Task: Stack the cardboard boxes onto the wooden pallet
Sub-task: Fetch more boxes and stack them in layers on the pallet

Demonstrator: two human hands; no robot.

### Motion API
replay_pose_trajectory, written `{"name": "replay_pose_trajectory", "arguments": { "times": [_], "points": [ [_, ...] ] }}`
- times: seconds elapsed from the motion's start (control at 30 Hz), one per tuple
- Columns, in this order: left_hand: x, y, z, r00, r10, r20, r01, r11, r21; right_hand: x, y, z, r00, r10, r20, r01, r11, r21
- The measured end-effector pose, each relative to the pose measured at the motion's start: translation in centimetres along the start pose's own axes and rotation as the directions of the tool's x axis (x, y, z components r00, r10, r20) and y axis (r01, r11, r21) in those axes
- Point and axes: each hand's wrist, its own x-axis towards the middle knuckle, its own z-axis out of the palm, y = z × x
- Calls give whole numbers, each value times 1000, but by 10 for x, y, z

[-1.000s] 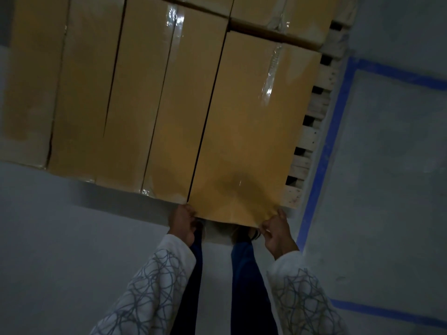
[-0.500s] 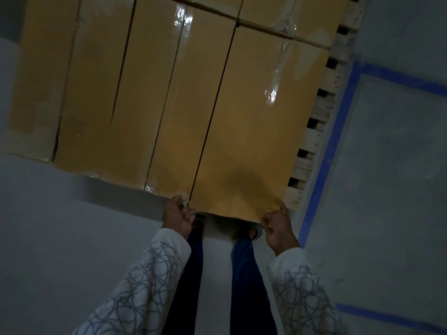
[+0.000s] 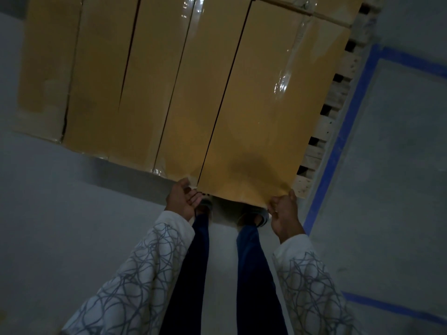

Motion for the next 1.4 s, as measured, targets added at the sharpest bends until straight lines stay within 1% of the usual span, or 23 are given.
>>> {"name": "replay_pose_trajectory", "arguments": {
  "times": [0.03,0.13,0.17,0.33,0.63,0.87,1.1,1.27,1.4],
  "points": [
    [7,1,-3,999,9,-35,-8,999,48,1,0,1,1000,-9,-5,9,1000,-9],
    [6,3,-4,1000,9,-7,-8,997,72,2,1,2,999,-20,-26,19,999,-29],
    [9,3,-5,1000,6,9,-6,999,48,1,0,2,999,-20,-29,19,999,-31],
    [8,3,-5,1000,0,-20,0,1000,15,-7,-3,5,999,-27,-31,27,1000,-9],
    [16,5,-9,998,31,-51,-29,999,36,-17,-6,12,1000,-10,-18,10,999,43],
    [20,5,-10,999,39,-38,-37,999,37,-18,-8,14,999,-35,-31,35,999,10],
    [17,6,-9,1000,18,-4,-18,1000,15,-16,-8,15,999,-12,-41,13,999,39],
    [19,7,-8,999,32,2,-32,999,44,-16,-7,15,999,-21,-40,22,999,39],
    [16,5,-7,999,41,24,-41,999,-21,-18,-8,14,998,-40,-41,43,996,75]
  ]
}}
